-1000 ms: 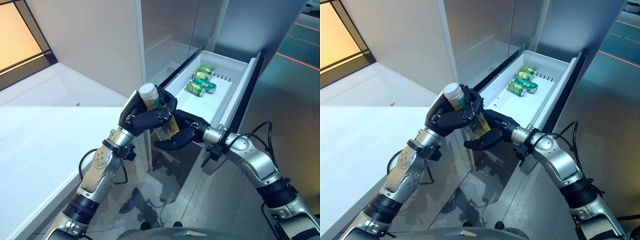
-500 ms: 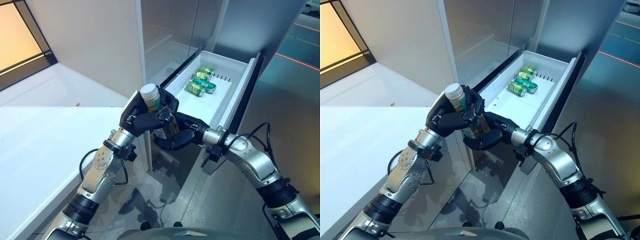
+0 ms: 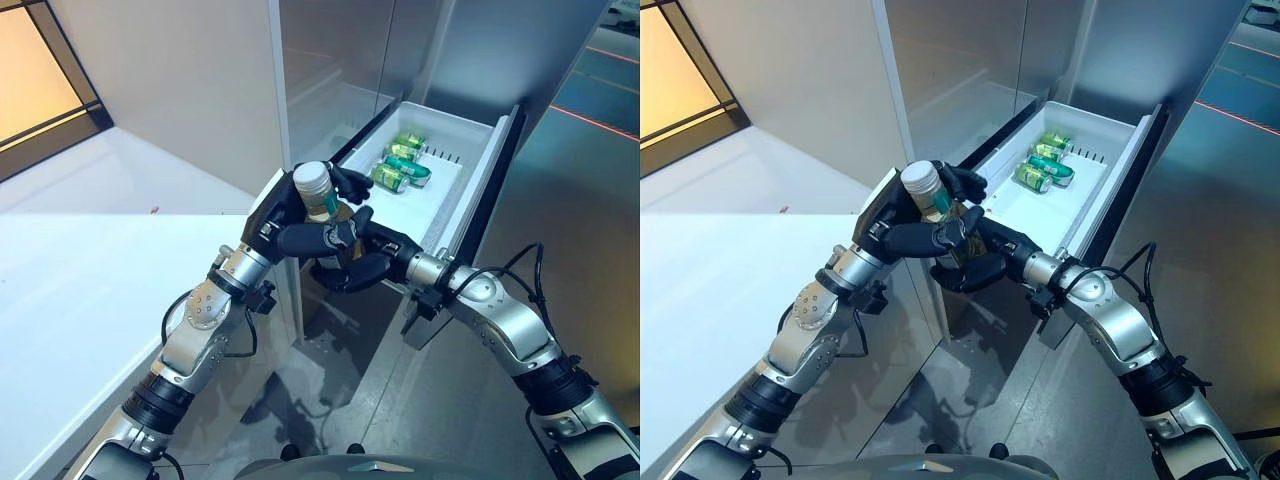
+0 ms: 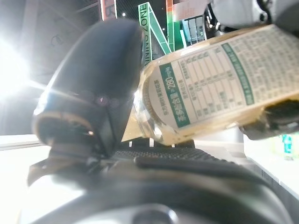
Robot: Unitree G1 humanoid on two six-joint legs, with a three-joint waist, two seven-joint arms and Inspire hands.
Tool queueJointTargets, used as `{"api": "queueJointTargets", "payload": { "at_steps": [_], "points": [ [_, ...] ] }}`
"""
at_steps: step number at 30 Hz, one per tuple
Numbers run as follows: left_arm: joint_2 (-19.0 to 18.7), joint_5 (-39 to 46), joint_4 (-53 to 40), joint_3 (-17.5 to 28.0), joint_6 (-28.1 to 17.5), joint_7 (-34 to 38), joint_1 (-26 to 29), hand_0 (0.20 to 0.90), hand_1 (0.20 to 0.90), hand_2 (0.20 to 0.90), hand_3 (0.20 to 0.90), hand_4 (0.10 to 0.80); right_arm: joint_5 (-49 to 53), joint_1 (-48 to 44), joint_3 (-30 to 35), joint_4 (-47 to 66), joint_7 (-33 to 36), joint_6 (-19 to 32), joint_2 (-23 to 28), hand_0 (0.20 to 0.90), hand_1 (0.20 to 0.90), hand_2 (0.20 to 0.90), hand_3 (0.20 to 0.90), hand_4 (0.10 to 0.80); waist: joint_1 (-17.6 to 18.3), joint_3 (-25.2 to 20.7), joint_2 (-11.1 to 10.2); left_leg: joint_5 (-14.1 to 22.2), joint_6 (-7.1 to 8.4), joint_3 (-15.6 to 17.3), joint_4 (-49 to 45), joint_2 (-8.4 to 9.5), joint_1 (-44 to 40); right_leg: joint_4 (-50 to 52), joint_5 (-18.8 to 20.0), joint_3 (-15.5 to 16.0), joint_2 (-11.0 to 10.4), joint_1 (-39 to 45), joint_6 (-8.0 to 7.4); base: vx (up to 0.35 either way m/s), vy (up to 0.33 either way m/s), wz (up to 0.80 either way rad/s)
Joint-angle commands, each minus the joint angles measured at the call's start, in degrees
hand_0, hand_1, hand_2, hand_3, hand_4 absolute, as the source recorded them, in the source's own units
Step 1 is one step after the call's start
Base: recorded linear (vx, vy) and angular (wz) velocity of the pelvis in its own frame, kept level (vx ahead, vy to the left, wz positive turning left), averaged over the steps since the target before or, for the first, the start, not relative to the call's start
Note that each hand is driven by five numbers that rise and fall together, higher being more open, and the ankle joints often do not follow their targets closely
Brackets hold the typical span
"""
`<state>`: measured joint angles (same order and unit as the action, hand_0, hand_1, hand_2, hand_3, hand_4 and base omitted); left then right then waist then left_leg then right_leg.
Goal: Put drinks into fridge and close the fridge
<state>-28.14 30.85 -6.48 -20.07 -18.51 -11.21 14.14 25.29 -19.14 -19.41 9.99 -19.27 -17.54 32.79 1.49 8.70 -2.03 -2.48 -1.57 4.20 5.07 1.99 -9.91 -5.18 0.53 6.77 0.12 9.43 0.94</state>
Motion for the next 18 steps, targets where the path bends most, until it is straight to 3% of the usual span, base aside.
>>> {"api": "queueJointTargets", "payload": {
  "at_steps": [1, 7, 16, 18],
  "points": [
    [0.91, 2.26, -2.28, 3.12, -14.54, 1.94, 8.63, 0.900, 0.900, 0.900, 0.900, 0.800, 4.53, -11.43, 9.50, -5.51, 12.22, 5.13, 0.40, 0.300, 0.300, 0.300, 0.200, 0.100, -0.43, -4.78, 0.15, 4.14, 0.38, 0.60, -0.07, 0.33, 0.57, 2.54, -0.99, 1.30, -0.48, -1.35, -3.76, 0.000, 0.000, 0.00],
    [3.73, 10.52, -1.82, 7.16, -12.07, 1.44, 5.89, 0.900, 0.900, 0.900, 0.900, 0.800, 4.65, -12.48, 13.80, -8.35, 20.25, 4.88, 0.98, 0.300, 0.300, 0.300, 0.200, 0.100, -1.03, -4.84, -0.27, 4.16, 0.48, -0.19, -0.07, 0.38, 0.69, 2.64, -1.17, 1.65, -0.54, -1.26, -3.60, 0.012, -0.002, 0.01],
    [6.49, 23.55, 0.65, 7.87, -1.44, -7.57, -1.32, 0.900, 0.900, 0.900, 0.900, 0.800, 2.17, -17.02, 19.06, -17.71, 31.82, 10.34, 7.71, 0.300, 0.300, 0.300, 0.200, 0.100, -3.32, -4.42, -0.17, 4.27, 0.79, -0.73, -0.07, 0.19, 0.66, 2.88, -1.74, 3.45, -0.79, -0.70, -3.14, 0.036, 0.003, 0.08],
    [6.33, 28.75, 1.13, 8.16, 3.54, -11.14, -3.34, 0.900, 0.900, 0.900, 0.900, 0.800, 1.39, -17.87, 19.66, -20.32, 33.49, 11.79, 9.83, 0.300, 0.300, 0.300, 0.200, 0.100, -4.06, -4.22, -0.08, 4.26, 0.86, -0.81, -0.07, 0.13, 0.57, 3.03, -1.96, 4.05, -0.86, -0.46, -2.99, 0.038, 0.009, 0.08]
  ]
}}
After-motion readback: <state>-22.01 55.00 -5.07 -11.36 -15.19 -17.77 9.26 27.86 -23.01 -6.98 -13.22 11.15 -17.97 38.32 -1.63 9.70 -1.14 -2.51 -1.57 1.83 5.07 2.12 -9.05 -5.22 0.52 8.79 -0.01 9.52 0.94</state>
